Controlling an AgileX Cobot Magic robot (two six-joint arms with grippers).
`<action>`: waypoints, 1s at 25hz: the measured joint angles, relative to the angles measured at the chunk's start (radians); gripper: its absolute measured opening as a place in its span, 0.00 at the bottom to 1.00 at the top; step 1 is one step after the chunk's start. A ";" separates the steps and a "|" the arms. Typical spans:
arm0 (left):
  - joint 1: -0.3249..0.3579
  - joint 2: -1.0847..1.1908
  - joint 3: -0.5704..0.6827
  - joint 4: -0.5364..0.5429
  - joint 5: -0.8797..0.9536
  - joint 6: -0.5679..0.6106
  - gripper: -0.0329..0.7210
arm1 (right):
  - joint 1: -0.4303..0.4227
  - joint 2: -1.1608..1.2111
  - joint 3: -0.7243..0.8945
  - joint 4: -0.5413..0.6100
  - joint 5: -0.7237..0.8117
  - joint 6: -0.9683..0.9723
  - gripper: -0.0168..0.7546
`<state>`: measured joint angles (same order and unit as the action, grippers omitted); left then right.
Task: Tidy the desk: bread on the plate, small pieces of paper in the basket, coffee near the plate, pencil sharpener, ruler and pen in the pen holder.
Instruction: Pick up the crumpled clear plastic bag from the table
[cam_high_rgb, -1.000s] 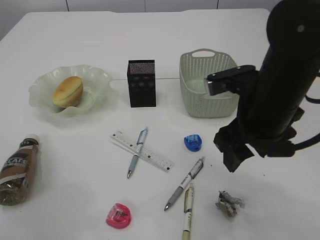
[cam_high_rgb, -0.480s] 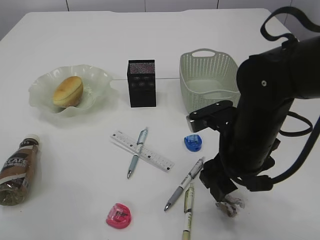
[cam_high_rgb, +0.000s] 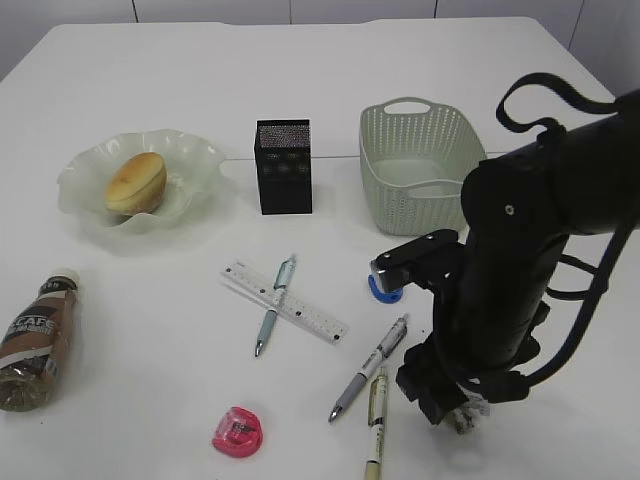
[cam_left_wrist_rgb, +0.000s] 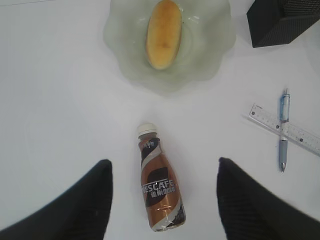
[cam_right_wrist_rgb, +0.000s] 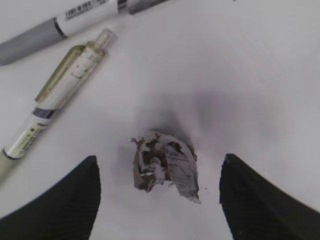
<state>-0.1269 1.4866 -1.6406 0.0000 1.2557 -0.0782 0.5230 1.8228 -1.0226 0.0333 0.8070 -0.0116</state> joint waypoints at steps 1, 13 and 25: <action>0.000 0.000 0.000 0.000 0.000 0.000 0.67 | 0.000 0.014 0.000 -0.002 0.000 0.000 0.73; 0.000 0.000 0.000 0.000 0.000 0.000 0.67 | 0.000 0.076 0.000 -0.011 -0.002 -0.006 0.73; 0.000 0.000 0.000 0.000 0.000 0.000 0.67 | 0.000 0.076 0.000 -0.013 -0.007 -0.006 0.73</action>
<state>-0.1269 1.4866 -1.6406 0.0000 1.2557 -0.0782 0.5230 1.8989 -1.0226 0.0204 0.7999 -0.0175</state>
